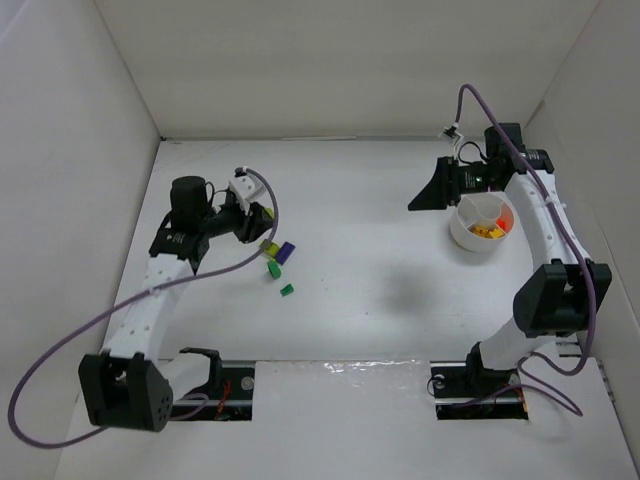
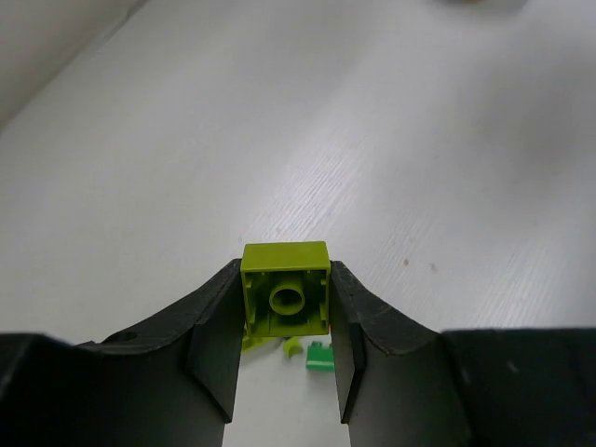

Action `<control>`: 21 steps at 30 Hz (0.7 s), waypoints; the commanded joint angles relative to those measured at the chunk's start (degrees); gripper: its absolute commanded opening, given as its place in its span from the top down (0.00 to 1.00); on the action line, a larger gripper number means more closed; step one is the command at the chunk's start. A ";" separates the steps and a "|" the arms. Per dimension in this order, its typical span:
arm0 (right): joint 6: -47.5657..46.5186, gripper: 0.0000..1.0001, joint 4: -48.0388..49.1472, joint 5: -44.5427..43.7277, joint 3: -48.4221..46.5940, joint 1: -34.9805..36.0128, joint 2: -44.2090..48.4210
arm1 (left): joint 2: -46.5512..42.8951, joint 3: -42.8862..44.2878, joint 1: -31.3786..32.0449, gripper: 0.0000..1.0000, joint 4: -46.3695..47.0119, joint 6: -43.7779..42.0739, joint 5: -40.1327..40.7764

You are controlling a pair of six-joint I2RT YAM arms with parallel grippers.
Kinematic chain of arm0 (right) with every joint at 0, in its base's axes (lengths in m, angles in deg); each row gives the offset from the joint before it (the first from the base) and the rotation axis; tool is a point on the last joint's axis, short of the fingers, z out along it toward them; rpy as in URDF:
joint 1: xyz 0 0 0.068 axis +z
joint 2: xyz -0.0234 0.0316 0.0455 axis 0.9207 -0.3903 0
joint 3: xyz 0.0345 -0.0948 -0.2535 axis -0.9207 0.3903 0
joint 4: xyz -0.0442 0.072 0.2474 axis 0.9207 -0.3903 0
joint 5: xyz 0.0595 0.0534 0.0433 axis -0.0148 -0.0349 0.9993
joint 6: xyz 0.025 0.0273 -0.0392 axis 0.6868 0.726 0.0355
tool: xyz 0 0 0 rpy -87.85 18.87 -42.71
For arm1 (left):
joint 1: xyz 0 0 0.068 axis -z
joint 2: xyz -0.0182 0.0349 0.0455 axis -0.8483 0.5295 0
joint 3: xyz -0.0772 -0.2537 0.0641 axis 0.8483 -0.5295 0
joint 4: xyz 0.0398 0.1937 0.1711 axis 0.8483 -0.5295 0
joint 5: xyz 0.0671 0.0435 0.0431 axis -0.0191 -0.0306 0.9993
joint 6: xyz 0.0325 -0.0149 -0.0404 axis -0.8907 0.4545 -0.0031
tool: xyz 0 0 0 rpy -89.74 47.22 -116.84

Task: Sort the legos into containers by color

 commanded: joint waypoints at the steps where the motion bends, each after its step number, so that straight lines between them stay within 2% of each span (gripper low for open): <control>1: 4.78 0.39 1.34 10.23 -2.77 0.20 -2.09 | -5.58 -3.64 2.35 1.00 13.30 8.73 -5.97; 4: 10.23 0.42 7.66 3.66 -3.56 -4.88 -3.23 | -5.60 -1.63 2.88 1.00 14.10 11.81 -4.92; 5: 11.03 0.49 8.38 -0.54 -4.61 -5.85 -3.24 | -5.60 -0.92 2.88 1.00 12.71 11.82 -4.39; 6: 11.04 0.52 9.95 -11.55 -6.27 -6.64 -3.24 | -5.60 -0.39 2.88 1.00 12.70 11.82 -3.78; 9: 10.51 0.62 15.82 -30.14 -6.30 -6.65 1.40 | -5.60 0.31 2.88 1.00 11.91 11.82 -2.02; 10: 9.47 0.63 17.34 -41.34 -5.59 -4.65 2.72 | -6.12 0.31 2.88 1.00 11.91 11.82 -1.49; 11: 7.28 0.63 18.22 -46.24 -4.37 -3.59 4.65 | -6.12 0.31 2.88 1.00 12.43 11.82 -1.49; 12: 5.78 0.55 18.23 -49.25 -4.36 -2.70 4.67 | -6.12 0.31 2.88 1.00 12.43 12.34 -0.53; 15: 4.01 0.40 12.19 -53.66 -6.46 -1.03 2.32 | -5.51 0.31 2.88 1.00 12.43 12.35 0.18; 17: 4.01 0.36 6.99 -54.20 -6.99 -0.32 -0.15 | -4.99 0.31 2.88 1.00 13.05 12.96 0.71; 21: 7.25 0.31 9.17 -55.60 -4.28 -0.32 -1.75 | -3.58 0.31 2.88 1.00 14.28 13.49 0.71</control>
